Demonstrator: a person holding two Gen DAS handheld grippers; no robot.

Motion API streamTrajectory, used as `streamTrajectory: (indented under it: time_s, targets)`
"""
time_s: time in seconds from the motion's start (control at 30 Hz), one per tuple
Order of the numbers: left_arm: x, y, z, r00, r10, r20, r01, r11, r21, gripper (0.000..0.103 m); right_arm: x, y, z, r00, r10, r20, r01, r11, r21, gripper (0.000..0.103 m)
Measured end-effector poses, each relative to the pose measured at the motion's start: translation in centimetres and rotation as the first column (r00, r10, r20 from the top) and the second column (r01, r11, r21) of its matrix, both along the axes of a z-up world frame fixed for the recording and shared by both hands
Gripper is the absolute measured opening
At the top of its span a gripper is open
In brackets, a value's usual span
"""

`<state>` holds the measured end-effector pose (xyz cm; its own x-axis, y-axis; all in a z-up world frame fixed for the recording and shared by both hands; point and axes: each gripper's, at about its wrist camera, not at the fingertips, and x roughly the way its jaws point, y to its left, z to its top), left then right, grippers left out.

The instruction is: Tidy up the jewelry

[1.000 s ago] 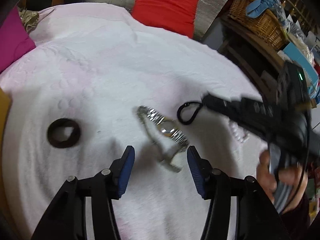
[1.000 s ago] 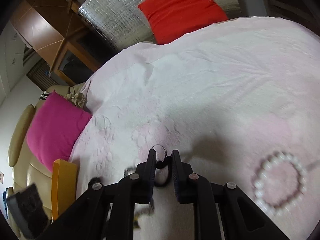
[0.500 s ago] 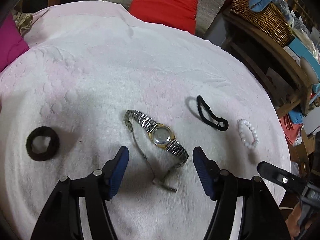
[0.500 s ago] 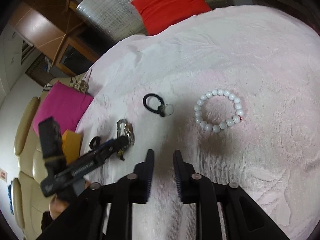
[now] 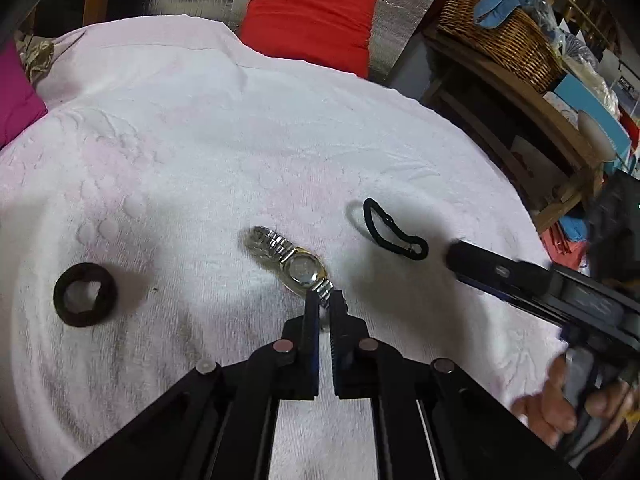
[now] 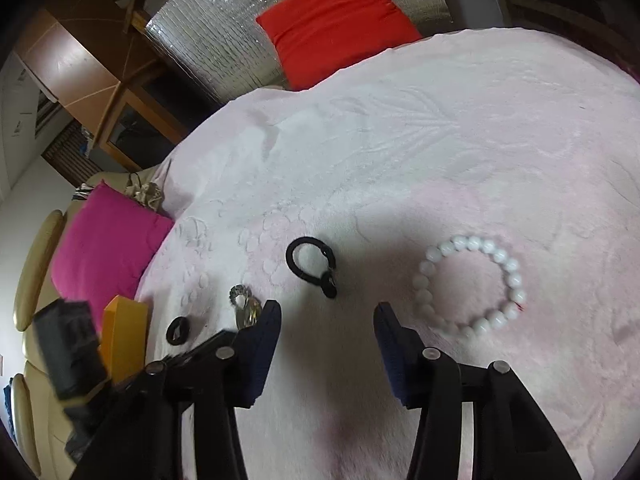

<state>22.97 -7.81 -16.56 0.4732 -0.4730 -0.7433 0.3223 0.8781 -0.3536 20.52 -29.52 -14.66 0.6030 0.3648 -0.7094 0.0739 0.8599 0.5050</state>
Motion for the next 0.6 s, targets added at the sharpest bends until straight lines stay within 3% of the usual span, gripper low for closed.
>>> streamTrajectory:
  time_s: [0.1,0.13,0.17,0.23,0.33,0.47,0.5,0.53,0.57,0.6]
  targets:
    - [-0.4,0.7,0.3,1.000,-0.007,0.006,0.007,1.000,-0.011,0.004,1.0,0.5,-0.4,1.000,-0.015,-0.007,0.015,1.000,-0.003,0.052]
    - [-0.5,1.1,0.4,1.000,-0.007,0.010,0.008,1.000,-0.014,0.004,1.3,0.8,-0.6,1.000,-0.020,-0.010,0.020,1.000,-0.017,0.047]
    - [-0.7,1.3,0.5,1.000,-0.006,0.012,0.006,1.000,-0.016,0.004,1.6,1.0,-0.7,1.000,-0.026,-0.013,0.025,0.999,-0.039,0.034]
    - [-0.8,1.8,0.4,1.000,0.001,0.009,0.000,1.000,-0.014,0.004,2.0,1.4,-1.1,0.999,-0.030,-0.029,0.029,0.998,-0.058,0.029]
    - [-0.3,2.1,0.0,1.000,-0.011,-0.027,0.010,0.999,-0.034,0.004,2.0,1.7,-1.1,0.998,-0.048,-0.029,0.045,0.993,-0.106,0.011]
    - [0.1,2.2,0.3,1.000,0.000,-0.031,-0.002,0.997,-0.078,0.007,1.2,0.7,-0.4,0.998,-0.070,0.002,0.070,0.994,-0.085,0.009]
    - [0.1,2.0,0.4,1.000,0.001,-0.028,-0.003,0.997,-0.079,0.012,0.9,0.3,-0.2,0.997,-0.071,0.009,0.072,0.995,-0.069,0.009]
    - [0.2,1.7,0.4,1.000,0.001,-0.028,-0.004,0.997,-0.076,0.031,0.6,0.1,-0.1,0.997,-0.073,0.014,0.073,0.995,-0.063,0.009]
    - [0.2,1.5,0.4,1.000,0.003,-0.029,-0.005,0.997,-0.073,0.056,0.5,0.0,0.0,0.997,-0.071,0.015,0.071,0.996,-0.058,0.009]
    - [0.2,1.2,0.3,1.000,0.008,-0.029,-0.010,0.998,-0.069,0.064,0.3,-0.3,0.0,0.998,-0.066,0.010,0.066,0.997,-0.045,0.009]
